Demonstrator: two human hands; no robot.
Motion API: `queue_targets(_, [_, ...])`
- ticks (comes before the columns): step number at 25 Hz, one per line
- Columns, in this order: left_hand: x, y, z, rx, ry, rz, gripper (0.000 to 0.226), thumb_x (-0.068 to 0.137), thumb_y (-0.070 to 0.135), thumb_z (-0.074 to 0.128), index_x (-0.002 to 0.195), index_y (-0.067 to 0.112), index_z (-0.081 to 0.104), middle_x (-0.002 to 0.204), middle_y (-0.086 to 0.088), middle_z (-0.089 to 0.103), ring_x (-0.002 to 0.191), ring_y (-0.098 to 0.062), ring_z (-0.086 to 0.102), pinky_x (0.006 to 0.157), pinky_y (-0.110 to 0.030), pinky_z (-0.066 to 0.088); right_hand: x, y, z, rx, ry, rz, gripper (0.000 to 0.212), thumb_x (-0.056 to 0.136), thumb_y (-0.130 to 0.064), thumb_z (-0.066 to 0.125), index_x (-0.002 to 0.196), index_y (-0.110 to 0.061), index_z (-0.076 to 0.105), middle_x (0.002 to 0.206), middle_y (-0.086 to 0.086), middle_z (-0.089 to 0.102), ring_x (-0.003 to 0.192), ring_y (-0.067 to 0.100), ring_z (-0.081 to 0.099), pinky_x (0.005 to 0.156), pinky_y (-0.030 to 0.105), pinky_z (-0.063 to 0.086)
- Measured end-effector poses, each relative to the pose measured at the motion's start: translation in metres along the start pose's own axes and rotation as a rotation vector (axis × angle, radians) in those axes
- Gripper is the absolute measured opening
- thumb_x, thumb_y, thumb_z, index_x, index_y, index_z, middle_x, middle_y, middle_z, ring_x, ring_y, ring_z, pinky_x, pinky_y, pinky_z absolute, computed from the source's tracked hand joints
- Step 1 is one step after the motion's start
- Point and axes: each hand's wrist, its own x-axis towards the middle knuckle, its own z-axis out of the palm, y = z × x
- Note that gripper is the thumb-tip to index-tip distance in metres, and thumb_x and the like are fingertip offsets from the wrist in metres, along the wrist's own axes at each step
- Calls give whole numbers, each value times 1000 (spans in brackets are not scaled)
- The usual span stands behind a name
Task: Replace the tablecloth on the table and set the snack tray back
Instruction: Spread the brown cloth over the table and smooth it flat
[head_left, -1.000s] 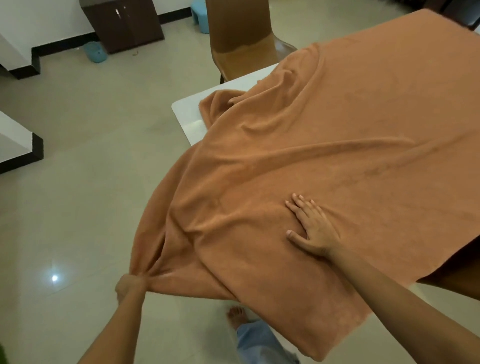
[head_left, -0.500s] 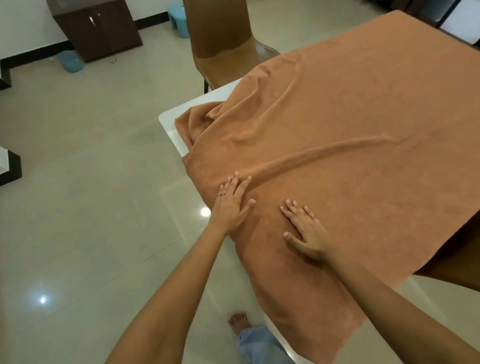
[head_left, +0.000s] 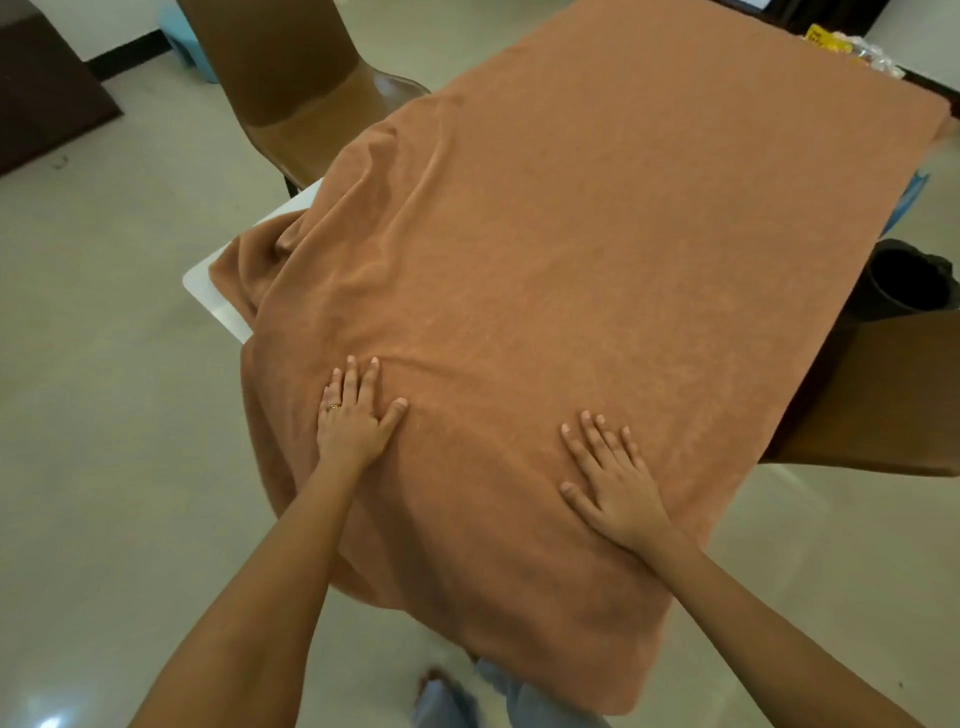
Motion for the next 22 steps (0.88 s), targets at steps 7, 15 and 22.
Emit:
queue_targets(7, [-36,-3,26,152,73,518,87,76,68,42,131,1,47,155,-13,25,144,-32,21,118,-49,4,-64,3,4,-104,-127,-205,83,87,-68,35,153,-25,9,161,8,1,147,32,-1,116,54,4])
queue_targets(15, [45,-8,-10,145,-24,371,100,67,85,28,151,36,5,161,-1,-3,146,-34,-7,115,-52,-9,2,-15,-18,-111,-87,40,90,80,-75,39,152,-36,0,161,1,3,148,26,0,117,51,4])
queue_targets(22, [-10,-58,-2,188,-104,566,110,69,85,30,153,16,11,159,-13,4,146,-35,-3,117,-51,-6,-72,-85,19,-75,-151,-19,109,70,-90,33,153,-24,11,161,8,3,147,34,-1,114,61,2])
